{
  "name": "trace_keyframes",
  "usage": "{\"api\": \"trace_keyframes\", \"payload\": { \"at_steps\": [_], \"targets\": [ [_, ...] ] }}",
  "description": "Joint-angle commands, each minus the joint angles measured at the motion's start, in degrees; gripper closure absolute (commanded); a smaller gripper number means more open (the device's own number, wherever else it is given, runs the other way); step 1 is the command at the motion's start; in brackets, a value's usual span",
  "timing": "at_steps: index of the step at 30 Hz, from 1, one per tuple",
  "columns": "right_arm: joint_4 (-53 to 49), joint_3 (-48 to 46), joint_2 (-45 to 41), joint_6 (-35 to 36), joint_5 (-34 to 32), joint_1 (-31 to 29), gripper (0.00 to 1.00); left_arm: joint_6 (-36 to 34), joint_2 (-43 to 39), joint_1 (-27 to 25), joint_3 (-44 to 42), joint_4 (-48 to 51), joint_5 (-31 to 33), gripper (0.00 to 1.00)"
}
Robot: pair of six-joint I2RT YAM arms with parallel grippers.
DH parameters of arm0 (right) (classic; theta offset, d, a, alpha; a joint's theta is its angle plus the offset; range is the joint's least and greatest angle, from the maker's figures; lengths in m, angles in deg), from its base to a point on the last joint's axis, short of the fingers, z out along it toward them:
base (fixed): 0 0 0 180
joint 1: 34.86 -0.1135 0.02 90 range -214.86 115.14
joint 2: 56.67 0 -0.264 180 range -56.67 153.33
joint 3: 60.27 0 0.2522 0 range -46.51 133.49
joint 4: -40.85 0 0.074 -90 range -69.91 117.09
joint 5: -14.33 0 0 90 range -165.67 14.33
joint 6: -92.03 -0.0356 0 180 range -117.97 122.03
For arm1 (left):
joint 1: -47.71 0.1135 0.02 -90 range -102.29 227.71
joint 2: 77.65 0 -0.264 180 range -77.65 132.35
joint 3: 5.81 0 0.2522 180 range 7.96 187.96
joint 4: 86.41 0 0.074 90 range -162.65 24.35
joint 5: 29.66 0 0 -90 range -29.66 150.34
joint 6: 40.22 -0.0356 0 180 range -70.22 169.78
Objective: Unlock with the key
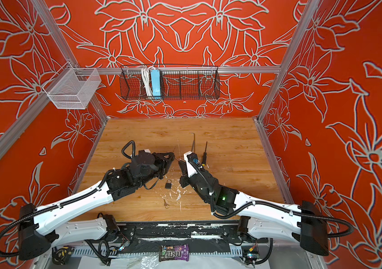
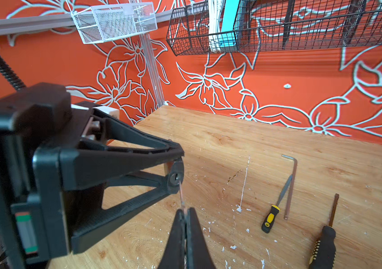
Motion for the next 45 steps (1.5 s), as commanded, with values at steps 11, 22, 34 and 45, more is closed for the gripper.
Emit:
{"api": "trace_keyframes", "payload": {
  "at_steps": [11,22,34,45],
  "targets": [
    [1.1,2.7,1.9,1.2,-0.7,-0.3,1.00,-0.4,1.0,-0.1,1.9,-2.4,-0.6,1.00],
    [1.0,2.4,3.0,0.0,-4.6,0.3,1.00,-0.8,1.0,-0.1,2.2,-2.7,-1.8,1.00],
    [-4.4,4.3,3.4,-0.7,-7.4,1.3,1.00,-1.1,1.5,-0.1,2.8,-3.4,-2.4,1.00],
    [-8.0,4.4,2.5,-2.9,-7.5,2.1,1.00,-1.9,1.2,-0.1,2.8,-3.9,-0.8,1.00]
  ]
}}
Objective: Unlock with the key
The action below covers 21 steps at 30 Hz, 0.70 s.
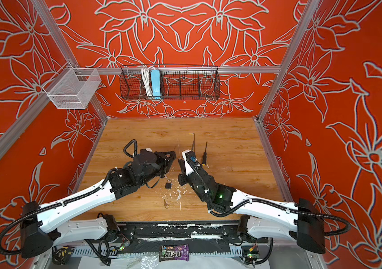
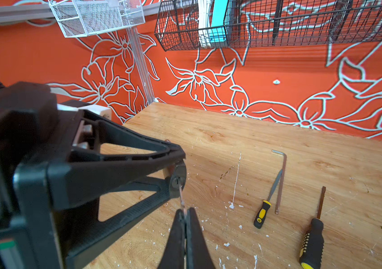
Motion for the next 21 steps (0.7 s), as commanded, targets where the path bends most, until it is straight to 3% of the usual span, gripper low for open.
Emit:
{"api": "trace_keyframes", "payload": {
  "at_steps": [1,7,21],
  "targets": [
    [-4.6,1.2,-0.2,-1.9,-4.2,1.8,1.00,-1.0,-0.6,-0.3,2.1,-2.6,0.0,1.00],
    [-6.8,1.2,-0.8,-4.8,-2.1,2.9,1.00,-1.9,-0.8,-0.3,2.1,-2.7,1.1,1.00],
    [-15.6,9.0,0.1,-12.9,9.7,6.9,1.00,-5.9,0.7,-0.6,4.9,0.6,1.7,1.00]
  ]
}}
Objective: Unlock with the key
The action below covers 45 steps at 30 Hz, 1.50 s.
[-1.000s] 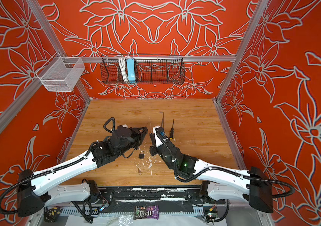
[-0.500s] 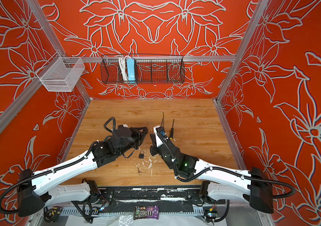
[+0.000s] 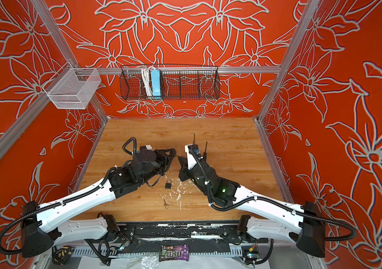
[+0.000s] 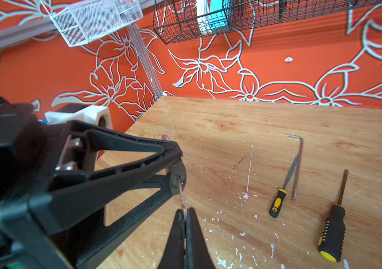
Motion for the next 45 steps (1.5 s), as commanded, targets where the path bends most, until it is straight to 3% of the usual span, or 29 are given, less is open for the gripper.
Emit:
{"api": "trace_keyframes", "payload": {
  "at_steps": [1,8,18,27,38,45],
  "targets": [
    [-5.4,2.7,0.9,-3.8,1.7,2.5,1.00,-2.2,0.1,-0.7,2.5,1.2,0.2,1.00],
    [-5.7,6.7,1.2,-2.5,6.1,2.7,1.00,-2.2,1.8,-0.7,4.0,6.3,1.3,1.00],
    [-4.2,8.6,2.6,-1.4,11.1,2.6,1.00,-0.3,2.6,-0.8,2.9,6.2,1.2,1.00],
    [-4.4,8.7,3.7,1.3,8.3,0.0,1.00,1.3,2.5,-0.8,2.2,2.2,-1.6,1.00],
    [-7.9,7.2,3.3,4.5,-2.3,0.1,1.00,2.2,1.0,-0.7,1.0,1.6,-2.3,1.00],
    [0.3,3.2,4.0,10.9,5.4,0.2,1.00,2.9,0.6,-0.8,-0.2,-3.2,-7.1,1.00]
  ]
}}
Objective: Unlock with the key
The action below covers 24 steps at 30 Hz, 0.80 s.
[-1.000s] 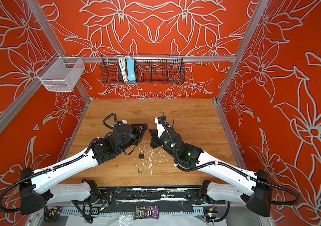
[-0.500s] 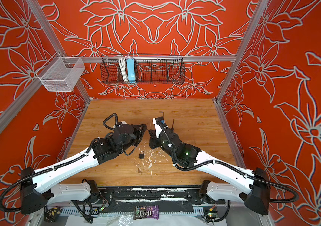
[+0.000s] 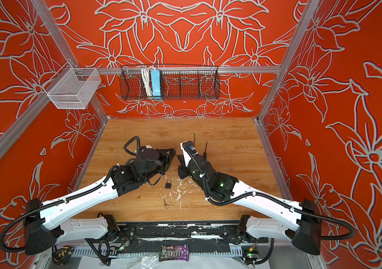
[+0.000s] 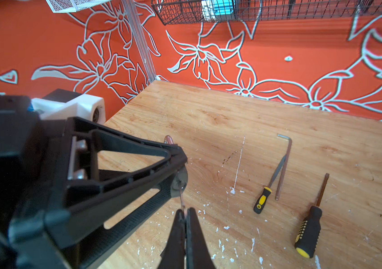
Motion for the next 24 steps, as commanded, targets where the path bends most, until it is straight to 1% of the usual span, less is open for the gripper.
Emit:
{"api": "trace_keyframes", "payload": {
  "at_steps": [1,3,7,10,12,15,17,19,21,24],
  "targets": [
    [6.8,-1.4,0.9,4.6,4.8,-0.2,1.00,0.8,-1.1,-1.1,-0.4,-5.1,-8.4,1.00],
    [10.6,-3.0,1.3,7.4,7.7,-0.2,1.00,0.6,-1.3,-1.0,-0.1,-4.7,-8.8,1.00],
    [14.7,-4.8,1.9,11.7,8.9,-0.2,1.00,0.9,-1.6,-1.1,-0.5,-5.4,-9.7,1.00],
    [15.9,-4.6,2.0,12.1,8.9,-0.2,1.00,0.7,-1.4,-1.1,-0.4,-5.3,-9.7,1.00],
    [15.8,-3.9,2.4,6.1,7.0,0.1,1.00,0.1,-1.3,-1.1,-0.3,-5.5,-9.1,1.00],
    [11.7,-0.6,2.9,-4.4,8.2,0.3,1.00,-0.8,-0.9,-1.3,0.1,-3.9,-7.6,1.00],
    [10.1,0.4,2.3,-11.6,6.2,0.4,1.00,-0.6,-0.7,-1.6,-0.2,-3.2,-7.0,1.00],
    [7.8,0.9,1.7,-14.9,2.9,0.4,1.00,0.1,-0.5,-1.6,-1.0,-4.1,-7.5,1.00],
    [7.9,0.9,1.6,-13.0,1.4,0.3,1.00,0.4,-0.3,-1.7,-1.3,-4.2,-7.7,1.00],
    [10.4,0.6,2.6,-4.1,2.6,-0.3,1.00,0.4,-0.2,-1.6,-1.1,-4.2,-8.2,1.00]
  ]
}}
